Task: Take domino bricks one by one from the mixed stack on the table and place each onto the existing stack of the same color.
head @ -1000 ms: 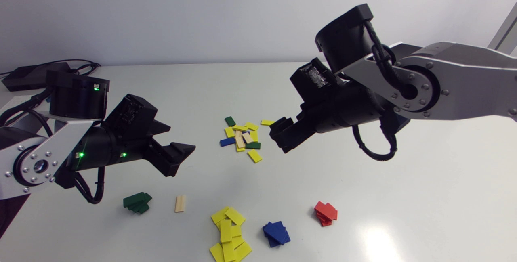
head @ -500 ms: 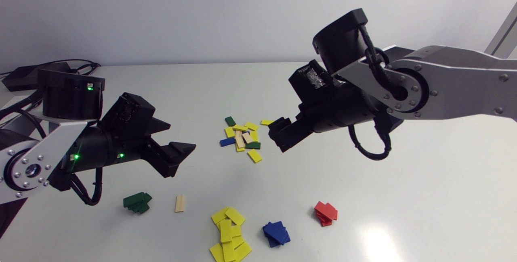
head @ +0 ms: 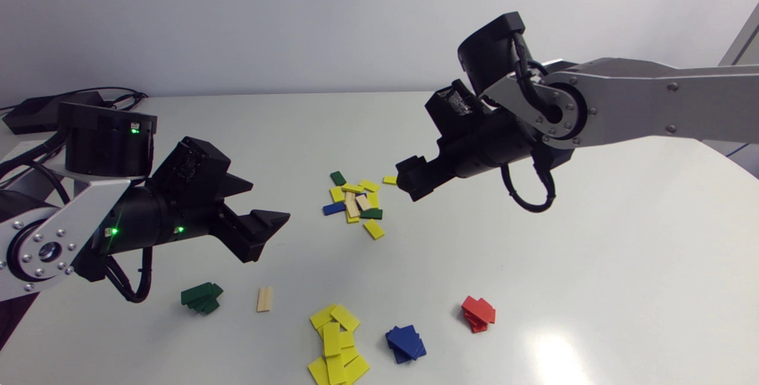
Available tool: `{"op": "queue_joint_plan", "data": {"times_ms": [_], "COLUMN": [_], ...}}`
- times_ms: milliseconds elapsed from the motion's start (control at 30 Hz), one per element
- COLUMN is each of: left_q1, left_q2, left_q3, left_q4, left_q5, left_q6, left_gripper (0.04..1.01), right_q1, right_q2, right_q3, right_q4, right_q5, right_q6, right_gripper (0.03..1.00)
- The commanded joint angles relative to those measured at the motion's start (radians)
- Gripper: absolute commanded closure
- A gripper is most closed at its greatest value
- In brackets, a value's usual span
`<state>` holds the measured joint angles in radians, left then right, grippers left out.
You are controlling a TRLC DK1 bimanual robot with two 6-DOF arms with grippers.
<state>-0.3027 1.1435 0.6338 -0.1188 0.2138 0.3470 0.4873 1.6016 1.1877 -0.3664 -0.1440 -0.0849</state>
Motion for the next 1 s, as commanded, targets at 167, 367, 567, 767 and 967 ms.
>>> {"op": "queue_joint_plan", "data": {"times_ms": [167,367,567,767,967], "left_q1": [-0.013,-0.013,-0.012,-0.018,-0.019], "left_q2": [0.001,0.001,0.001,0.001,0.002], "left_q3": [-0.008,-0.008,-0.006,-0.002,0.0], "left_q4": [0.001,-0.001,-0.002,-0.004,-0.002], "left_q5": [0.012,0.012,0.012,0.012,0.012], "left_q6": [0.009,0.01,0.01,0.009,0.009], "left_gripper": [0.049,0.049,0.049,0.049,0.049], "right_q1": [-0.058,-0.082,-0.093,-0.102,-0.113], "right_q2": [0.139,0.251,0.347,0.426,0.511], "right_q3": [0.095,0.178,0.256,0.323,0.409], "right_q4": [0.023,0.015,0.007,0.009,-0.006], "right_q5": [-0.062,-0.092,-0.103,-0.103,-0.115], "right_q6": [-0.056,-0.101,-0.139,-0.161,-0.173], "right_gripper": [0.057,0.057,0.057,0.057,0.057]}}
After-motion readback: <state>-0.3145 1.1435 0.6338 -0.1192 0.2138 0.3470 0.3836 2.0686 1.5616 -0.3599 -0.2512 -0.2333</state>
